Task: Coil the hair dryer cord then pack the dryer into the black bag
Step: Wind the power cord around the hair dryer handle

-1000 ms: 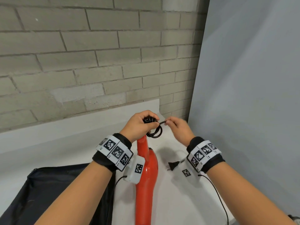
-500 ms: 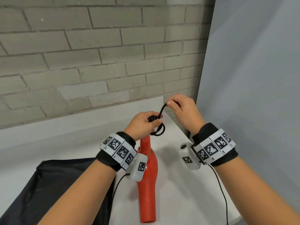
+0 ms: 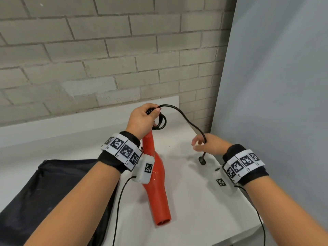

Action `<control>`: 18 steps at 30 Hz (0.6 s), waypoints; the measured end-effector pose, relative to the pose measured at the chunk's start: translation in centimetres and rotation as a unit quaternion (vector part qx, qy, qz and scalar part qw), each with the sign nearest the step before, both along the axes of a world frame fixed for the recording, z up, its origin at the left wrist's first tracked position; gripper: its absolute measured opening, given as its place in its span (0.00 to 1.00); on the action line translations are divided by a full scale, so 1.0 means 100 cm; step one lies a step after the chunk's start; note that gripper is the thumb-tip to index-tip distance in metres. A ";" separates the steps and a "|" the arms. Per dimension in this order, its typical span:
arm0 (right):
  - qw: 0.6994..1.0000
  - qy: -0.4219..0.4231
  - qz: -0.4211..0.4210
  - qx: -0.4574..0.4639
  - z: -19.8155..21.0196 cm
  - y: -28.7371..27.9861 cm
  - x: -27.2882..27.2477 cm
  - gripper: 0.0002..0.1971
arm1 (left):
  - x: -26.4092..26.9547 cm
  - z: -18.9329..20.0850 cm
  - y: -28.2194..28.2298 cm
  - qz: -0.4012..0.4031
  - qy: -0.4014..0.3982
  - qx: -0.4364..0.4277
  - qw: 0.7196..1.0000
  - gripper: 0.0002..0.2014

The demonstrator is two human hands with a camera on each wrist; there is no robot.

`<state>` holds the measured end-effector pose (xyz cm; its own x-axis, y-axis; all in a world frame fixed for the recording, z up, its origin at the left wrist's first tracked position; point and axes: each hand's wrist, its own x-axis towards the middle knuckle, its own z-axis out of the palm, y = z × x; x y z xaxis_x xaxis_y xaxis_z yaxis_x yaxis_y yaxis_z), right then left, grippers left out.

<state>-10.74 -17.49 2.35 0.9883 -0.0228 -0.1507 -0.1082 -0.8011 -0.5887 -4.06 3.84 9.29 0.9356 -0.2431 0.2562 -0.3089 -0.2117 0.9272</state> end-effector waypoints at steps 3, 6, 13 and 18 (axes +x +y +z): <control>0.989 0.138 0.042 -0.038 -0.020 -0.007 -0.006 0.13 | 0.000 0.001 0.000 0.010 0.000 0.002 1.000 0.03; 0.983 0.142 0.050 -0.104 -0.036 -0.005 -0.004 0.16 | 0.000 0.000 -0.002 0.014 -0.003 0.007 1.000 0.04; 0.996 -0.015 -0.066 0.051 -0.027 0.000 0.014 0.12 | 0.000 0.000 0.001 0.018 -0.024 0.021 0.999 0.11; 0.918 -0.259 -0.046 0.296 0.017 0.045 0.011 0.15 | 0.007 -0.005 0.004 0.007 -0.028 -0.008 1.000 0.07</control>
